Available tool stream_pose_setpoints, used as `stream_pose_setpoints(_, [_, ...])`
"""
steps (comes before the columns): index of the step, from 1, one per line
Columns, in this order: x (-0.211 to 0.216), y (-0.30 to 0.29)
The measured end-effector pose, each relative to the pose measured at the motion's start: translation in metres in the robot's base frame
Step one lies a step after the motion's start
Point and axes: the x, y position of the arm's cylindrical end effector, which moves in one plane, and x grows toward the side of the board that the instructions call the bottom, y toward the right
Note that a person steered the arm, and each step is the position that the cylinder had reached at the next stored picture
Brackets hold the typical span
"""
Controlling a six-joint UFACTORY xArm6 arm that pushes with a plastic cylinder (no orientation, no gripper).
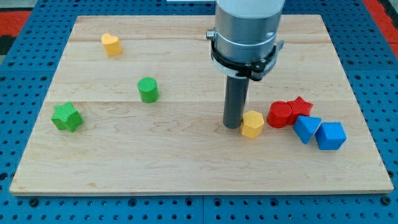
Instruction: Push green circle towards bottom center
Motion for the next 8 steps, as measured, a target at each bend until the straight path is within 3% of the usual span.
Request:
stream_pose_setpoints(1, [0.011, 0.004])
stream_pose_setpoints(3, [0.014, 0.088])
stream_pose_setpoints(5, [0.002, -0.011])
stream_pose_setpoints(7, [-0.105, -0.068])
stream_pose_setpoints(8, [-0.126, -0.143])
